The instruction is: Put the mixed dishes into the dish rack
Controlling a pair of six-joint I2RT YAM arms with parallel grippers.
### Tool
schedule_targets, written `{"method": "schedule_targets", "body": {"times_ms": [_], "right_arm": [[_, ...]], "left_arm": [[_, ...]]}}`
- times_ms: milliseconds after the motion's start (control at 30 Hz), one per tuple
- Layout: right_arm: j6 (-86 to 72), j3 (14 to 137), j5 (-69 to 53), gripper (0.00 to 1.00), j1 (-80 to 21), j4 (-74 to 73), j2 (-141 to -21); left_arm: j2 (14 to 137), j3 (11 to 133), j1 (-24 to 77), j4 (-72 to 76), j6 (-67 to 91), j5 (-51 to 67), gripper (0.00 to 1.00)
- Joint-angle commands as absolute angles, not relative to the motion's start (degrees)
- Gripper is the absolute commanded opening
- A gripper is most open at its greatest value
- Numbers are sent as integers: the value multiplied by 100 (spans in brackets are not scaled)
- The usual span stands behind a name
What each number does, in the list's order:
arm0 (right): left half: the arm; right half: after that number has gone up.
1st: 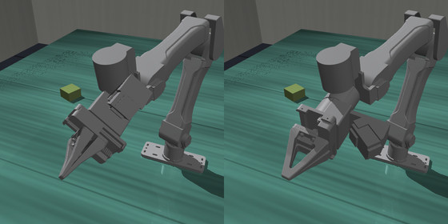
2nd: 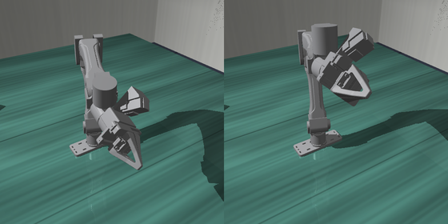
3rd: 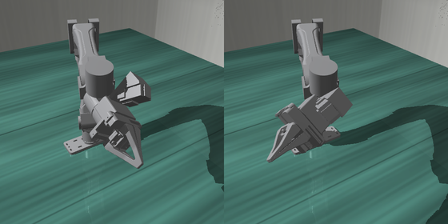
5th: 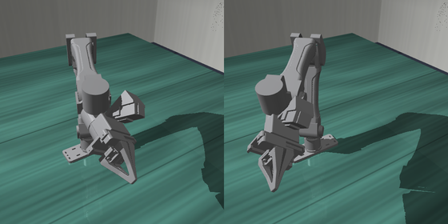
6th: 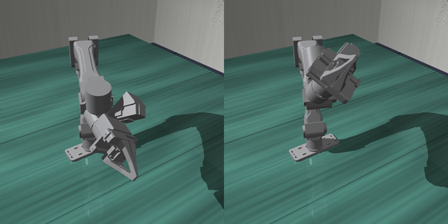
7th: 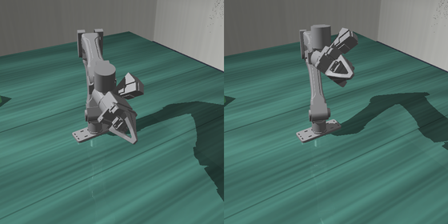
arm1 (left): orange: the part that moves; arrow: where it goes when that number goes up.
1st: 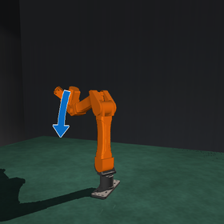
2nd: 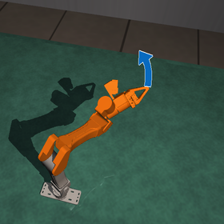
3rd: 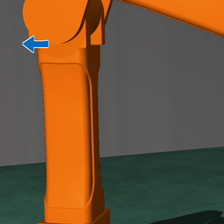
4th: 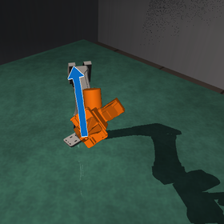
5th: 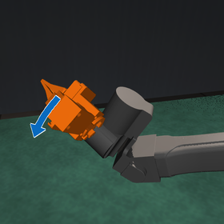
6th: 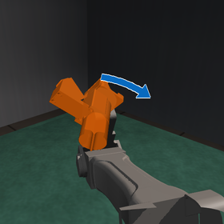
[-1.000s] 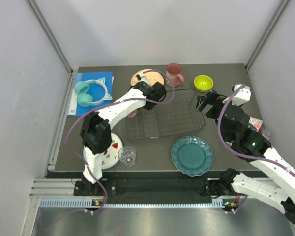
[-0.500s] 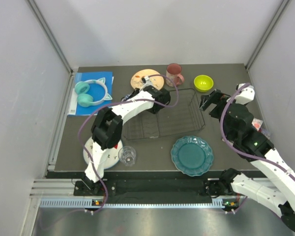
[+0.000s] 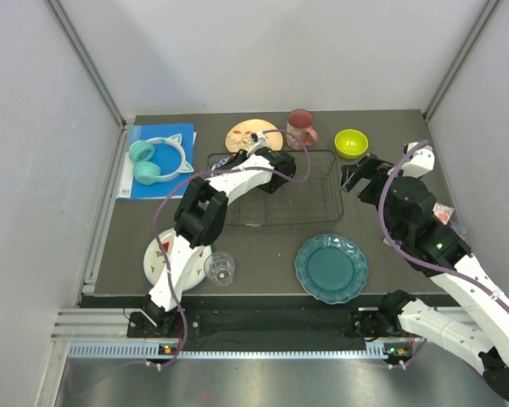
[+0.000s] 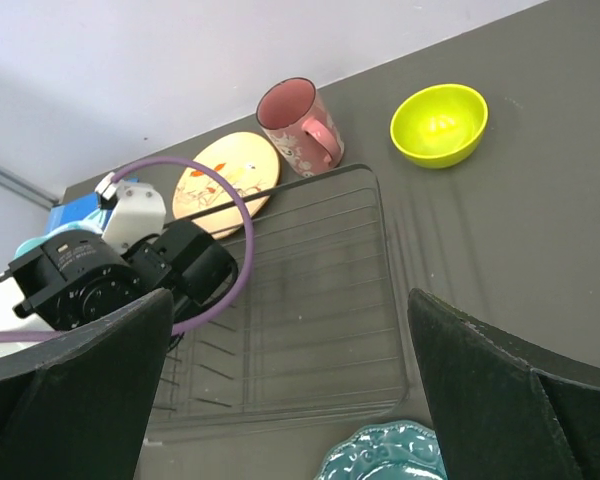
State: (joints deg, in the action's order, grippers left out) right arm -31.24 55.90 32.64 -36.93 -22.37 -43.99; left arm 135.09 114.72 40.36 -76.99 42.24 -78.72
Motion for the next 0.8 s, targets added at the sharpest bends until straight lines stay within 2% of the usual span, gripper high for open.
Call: {"method": "schedule_targets", "body": {"times_ms": [0,67,100,133,233,267,333,433,467,667,700,767], "right_arm": [[-3190,5660,3120,100,-3612,-2162,-4324],[-3173,5669,3103,100,-3604,-2153,-4324],[-3147,5669,3085,100,-3604,-2153,-4342],[-3138,5669,3068,100,-3612,-2145,-4385],[-3129,5678,2980,100,-3621,-2101,-4447],[-3129,5660,2953,100,-3612,-2040,-4465],[-3111,5643,2892,100,-3621,-1995,-4517],[-3076,5625,2830,100,-3604,-1925,-4570],[-3059,5625,2804,100,-3612,-1907,-4579],[-2892,5634,2935,100,-3612,-1977,-4632],[-2866,5642,3014,100,-3595,-1995,-4641],[-2752,5678,3085,100,-3542,-2004,-4702]], "left_arm": [[13377,11690,3981,-8622,3964,-8069,7],[13184,11541,3990,-8622,3929,-7806,17],[13114,11488,3990,-8622,3920,-7770,48],[12948,11426,4008,-8561,3833,-7674,59],[12562,11145,4104,-8412,3604,-7507,63],[12446,11014,4113,-8324,3386,-7236,69],[12140,10899,4157,-8105,3112,-6918,70],[11788,10846,4210,-7859,2814,-6645,77],[11699,10837,4210,-7744,2508,-6540,82],[11066,11003,4210,-7251,1636,-5854,94],[11031,11047,4210,-7260,1565,-5775,99],[10951,11240,4210,-7330,1416,-5713,99]]}}
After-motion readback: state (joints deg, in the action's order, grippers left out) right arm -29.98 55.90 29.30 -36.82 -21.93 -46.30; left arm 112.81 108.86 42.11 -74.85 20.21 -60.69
